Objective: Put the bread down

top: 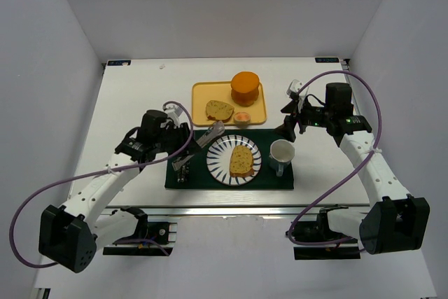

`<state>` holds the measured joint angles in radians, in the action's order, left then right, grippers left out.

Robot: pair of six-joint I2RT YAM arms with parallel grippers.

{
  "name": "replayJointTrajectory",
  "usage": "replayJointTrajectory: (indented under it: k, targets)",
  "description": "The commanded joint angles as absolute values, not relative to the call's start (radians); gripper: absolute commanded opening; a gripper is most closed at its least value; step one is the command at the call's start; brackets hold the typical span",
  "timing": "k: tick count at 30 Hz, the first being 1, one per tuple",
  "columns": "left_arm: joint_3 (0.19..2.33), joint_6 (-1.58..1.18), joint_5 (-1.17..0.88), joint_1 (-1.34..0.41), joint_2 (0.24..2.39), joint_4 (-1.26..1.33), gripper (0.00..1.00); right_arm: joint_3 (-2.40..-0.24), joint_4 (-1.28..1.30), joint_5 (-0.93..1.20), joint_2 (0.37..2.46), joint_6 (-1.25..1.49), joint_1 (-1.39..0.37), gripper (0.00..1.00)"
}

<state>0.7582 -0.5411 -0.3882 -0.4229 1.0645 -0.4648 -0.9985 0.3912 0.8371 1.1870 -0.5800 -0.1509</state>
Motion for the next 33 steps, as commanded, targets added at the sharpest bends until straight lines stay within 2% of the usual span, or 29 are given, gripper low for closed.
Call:
replayJointTrajectory:
  k: [1, 6, 15, 22, 33]
  targets:
    - [0.827, -0.545, -0.31, -0.37, 1.106, -0.408, 0.46, -1.005, 0.371, 0.864, 1.173, -0.584, -0.147, 0.89]
    - [0.908, -0.511, -0.339, -0.236, 1.256, -0.33, 0.46, -0.999, 0.367, 0.862, 1.169, -0.584, -0.147, 0.89]
    - [1.124, -0.403, -0.35, -0.216, 1.566, -0.387, 0.47, -0.983, 0.337, 0.861, 1.161, -0.564, -0.147, 0.89]
    - [1.149, -0.368, -0.423, -0.215, 1.651, -0.396, 0.48, -0.982, 0.342, 0.851, 1.164, -0.572, -0.146, 0.89]
    - [1.091, -0.374, -0.552, -0.215, 1.623, -0.351, 0.46, -0.992, 0.341, 0.856, 1.17, -0.571, -0.146, 0.89]
